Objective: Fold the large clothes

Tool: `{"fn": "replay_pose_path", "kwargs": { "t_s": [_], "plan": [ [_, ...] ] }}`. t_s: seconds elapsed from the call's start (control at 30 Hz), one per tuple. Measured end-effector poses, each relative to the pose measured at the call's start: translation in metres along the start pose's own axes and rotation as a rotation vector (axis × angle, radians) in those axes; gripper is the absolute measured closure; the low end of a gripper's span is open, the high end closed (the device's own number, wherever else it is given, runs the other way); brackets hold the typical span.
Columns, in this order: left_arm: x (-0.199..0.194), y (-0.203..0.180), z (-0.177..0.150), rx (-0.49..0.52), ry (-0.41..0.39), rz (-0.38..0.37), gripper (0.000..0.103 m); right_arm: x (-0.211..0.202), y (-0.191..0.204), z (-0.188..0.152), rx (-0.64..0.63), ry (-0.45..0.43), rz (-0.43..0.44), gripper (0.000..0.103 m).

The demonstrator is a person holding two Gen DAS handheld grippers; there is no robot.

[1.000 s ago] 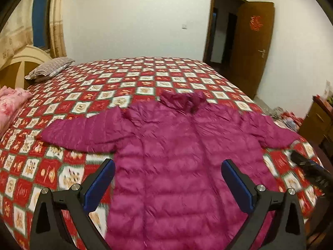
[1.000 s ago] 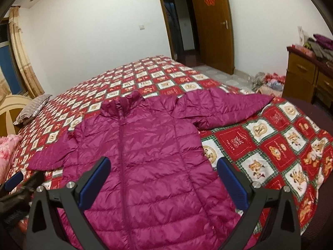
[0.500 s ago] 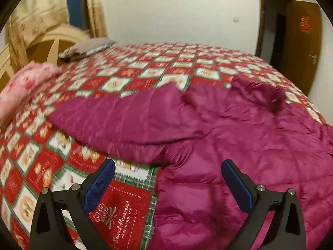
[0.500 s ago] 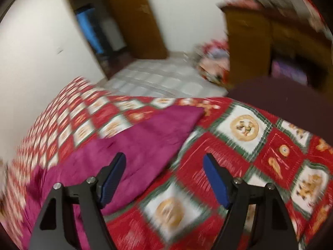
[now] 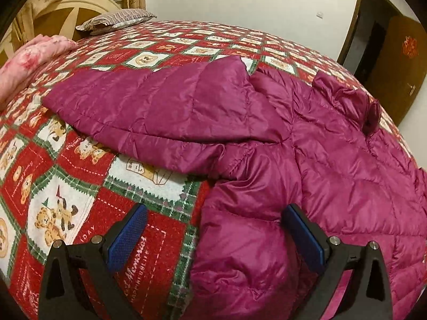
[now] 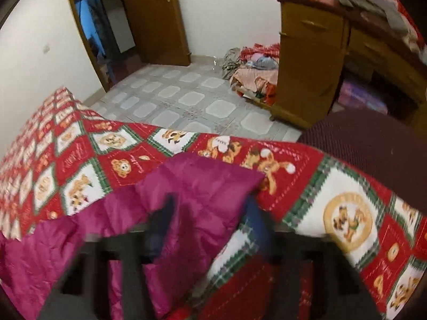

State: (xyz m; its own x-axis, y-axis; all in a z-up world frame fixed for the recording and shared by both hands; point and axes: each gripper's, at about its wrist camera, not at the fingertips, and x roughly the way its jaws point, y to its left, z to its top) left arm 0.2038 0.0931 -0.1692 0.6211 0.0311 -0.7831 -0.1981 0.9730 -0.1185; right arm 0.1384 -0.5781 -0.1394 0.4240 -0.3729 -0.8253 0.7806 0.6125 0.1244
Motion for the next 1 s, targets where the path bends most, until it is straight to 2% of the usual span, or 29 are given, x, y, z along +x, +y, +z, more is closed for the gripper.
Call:
{"fn": "replay_pose_path", "kwargs": {
  "t_s": [0.07, 0.13, 0.23, 0.4, 0.57, 0.67, 0.83, 0.9, 1.0],
  "plan": [
    [0.001, 0.001, 0.0, -0.001, -0.002, -0.003, 0.001, 0.007, -0.01, -0.003, 0.042, 0.031, 0.031, 0.089],
    [0.002, 0.002, 0.0, -0.006, -0.001, -0.009, 0.001, -0.003, -0.016, -0.007, 0.048, 0.003, 0.064, 0.092],
    [0.002, 0.002, 0.0, -0.006, -0.001, -0.009, 0.001, -0.031, -0.005, -0.007, -0.014, -0.076, 0.098, 0.093],
    [0.002, 0.003, 0.001, -0.01, -0.002, -0.014, 0.001, -0.113, 0.039, -0.01, -0.162, -0.211, 0.222, 0.093],
    [0.001, 0.004, 0.0, -0.017, -0.007, -0.025, 0.001, -0.182, 0.097, -0.038, -0.296, -0.258, 0.351, 0.093],
    [-0.002, 0.006, -0.001, -0.018, -0.011, -0.032, 0.001, -0.219, 0.146, -0.075, -0.396, -0.27, 0.451, 0.093],
    [-0.018, 0.008, -0.007, 0.02, 0.001, -0.066, 0.001, -0.252, 0.218, -0.147, -0.523, -0.227, 0.63, 0.093],
    [-0.031, 0.013, -0.009, 0.046, 0.008, -0.099, 0.001, -0.262, 0.245, -0.179, -0.575, -0.217, 0.678, 0.093],
    [-0.059, 0.03, -0.01, 0.044, -0.036, -0.128, 0.001, -0.266, 0.28, -0.217, -0.645, -0.193, 0.726, 0.093]
  ]
}}
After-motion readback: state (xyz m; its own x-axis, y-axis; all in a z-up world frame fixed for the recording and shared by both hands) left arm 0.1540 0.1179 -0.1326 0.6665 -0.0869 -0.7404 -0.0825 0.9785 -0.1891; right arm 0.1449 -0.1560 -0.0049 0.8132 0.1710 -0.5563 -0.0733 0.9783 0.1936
